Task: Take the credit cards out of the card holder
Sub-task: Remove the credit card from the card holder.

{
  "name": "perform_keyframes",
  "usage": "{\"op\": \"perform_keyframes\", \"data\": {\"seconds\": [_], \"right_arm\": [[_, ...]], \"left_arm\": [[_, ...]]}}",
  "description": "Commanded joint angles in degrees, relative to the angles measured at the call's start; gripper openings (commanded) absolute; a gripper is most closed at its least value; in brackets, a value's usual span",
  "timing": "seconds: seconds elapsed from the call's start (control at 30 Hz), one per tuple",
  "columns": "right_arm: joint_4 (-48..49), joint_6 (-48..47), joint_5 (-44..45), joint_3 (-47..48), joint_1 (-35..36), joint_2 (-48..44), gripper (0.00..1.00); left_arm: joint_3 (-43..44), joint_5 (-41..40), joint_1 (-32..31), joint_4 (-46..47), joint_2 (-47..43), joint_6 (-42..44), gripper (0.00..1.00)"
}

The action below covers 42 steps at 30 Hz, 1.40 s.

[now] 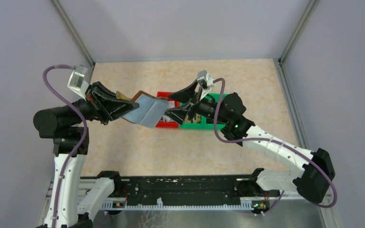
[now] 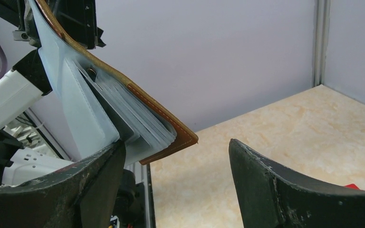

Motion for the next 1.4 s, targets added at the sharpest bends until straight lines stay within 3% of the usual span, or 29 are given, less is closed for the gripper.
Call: {"op": "perform_keyframes", "data": {"seconds": [0.0,0.17,0.3,0.6,0.83,1.17,1.37], "right_arm": [[3.64,-1.67,1.64,2.15,0.91,-0.12,0.78],[9.25,-0.84,1.72,0.43,0.87,0.18,0.79],[11.66,0.43,-3.2,1.51,0.99,0.57,0.82],[6.76,-4.13,-9.73,5.62,4.62,1.04,0.84],[-2.62,-10.61,-6.85,10.4,6.75,2.4,0.84],[-10.15,-13.56,-6.76,16.16,6.93,4.83,0.78],[-9.81,-10.93,-11.76,18.92,6.88,7.6,0.62]], "left_arm": [[1.65,-0.33,0.23,3.29,0.46,-2.47,0.0],[1.38,-0.34,0.23,3.61,0.86,-3.57,0.0],[0.98,0.09,0.23,1.64,0.8,-2.36,0.0],[0.97,0.17,0.23,-0.21,0.87,-0.89,0.0],[-1.09,1.07,0.23,-4.32,-0.49,2.35,0.0],[-3.33,6.18,0.23,-0.44,-0.47,-2.14,0.0],[-4.58,7.26,0.23,1.4,-0.42,-3.75,0.0]]}}
